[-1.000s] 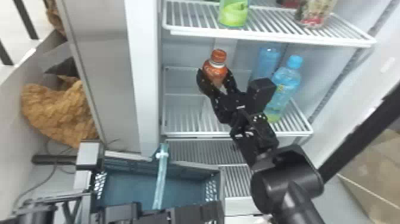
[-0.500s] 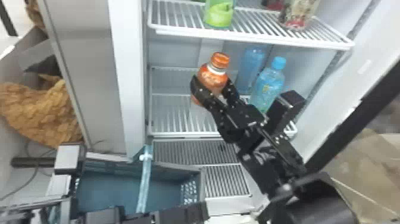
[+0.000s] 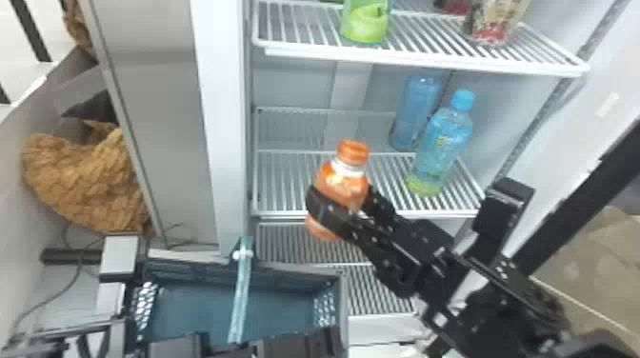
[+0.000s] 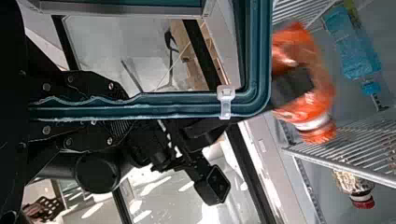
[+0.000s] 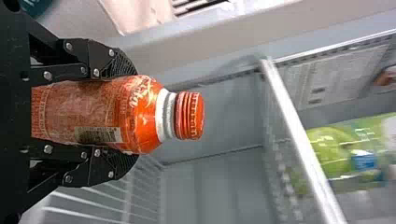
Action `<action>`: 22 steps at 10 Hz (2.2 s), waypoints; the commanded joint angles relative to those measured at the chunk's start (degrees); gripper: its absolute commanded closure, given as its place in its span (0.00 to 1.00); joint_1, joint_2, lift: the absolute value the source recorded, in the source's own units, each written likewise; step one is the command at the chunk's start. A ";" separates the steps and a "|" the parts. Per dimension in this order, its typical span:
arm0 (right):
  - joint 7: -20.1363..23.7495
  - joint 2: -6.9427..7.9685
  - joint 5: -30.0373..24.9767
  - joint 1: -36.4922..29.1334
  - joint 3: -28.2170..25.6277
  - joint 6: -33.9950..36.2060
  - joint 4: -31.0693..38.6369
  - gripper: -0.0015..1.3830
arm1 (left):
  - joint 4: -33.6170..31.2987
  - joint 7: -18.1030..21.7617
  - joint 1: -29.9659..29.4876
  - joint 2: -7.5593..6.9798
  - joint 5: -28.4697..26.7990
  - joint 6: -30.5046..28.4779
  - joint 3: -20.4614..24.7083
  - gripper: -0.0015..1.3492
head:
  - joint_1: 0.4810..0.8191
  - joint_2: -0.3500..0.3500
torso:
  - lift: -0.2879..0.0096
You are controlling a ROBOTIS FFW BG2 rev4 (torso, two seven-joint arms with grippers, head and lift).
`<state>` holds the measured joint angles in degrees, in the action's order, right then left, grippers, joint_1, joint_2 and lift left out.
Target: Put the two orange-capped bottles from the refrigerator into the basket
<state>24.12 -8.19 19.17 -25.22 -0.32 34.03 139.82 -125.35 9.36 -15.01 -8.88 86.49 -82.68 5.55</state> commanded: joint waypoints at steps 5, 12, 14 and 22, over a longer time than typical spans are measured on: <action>12.70 -1.48 -6.15 -4.73 -4.25 27.42 12.26 0.64 | -0.02 -0.13 0.11 0.00 -0.11 -0.14 -0.29 0.84 | 0.63 0.20 | 0.00; 18.50 -3.76 -4.77 -0.37 0.43 41.62 9.17 0.64 | -0.02 -0.39 0.39 -0.09 -0.46 -0.14 -0.52 0.84 | 0.63 0.22 | 0.00; 18.85 -3.76 -4.43 0.19 0.66 41.76 8.18 0.42 | -0.02 -0.39 0.39 -0.09 -0.46 -0.14 -0.52 0.84 | 0.63 0.24 | 0.00; 12.61 -0.95 -10.26 -5.85 -4.71 21.09 16.34 0.08 | -0.02 -0.39 0.39 0.00 -0.34 -0.14 -0.52 0.84 | 0.63 0.19 | 0.00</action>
<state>38.98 -9.73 9.20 -29.82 -4.19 58.31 153.98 -125.37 8.99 -14.59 -8.89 86.15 -82.83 5.05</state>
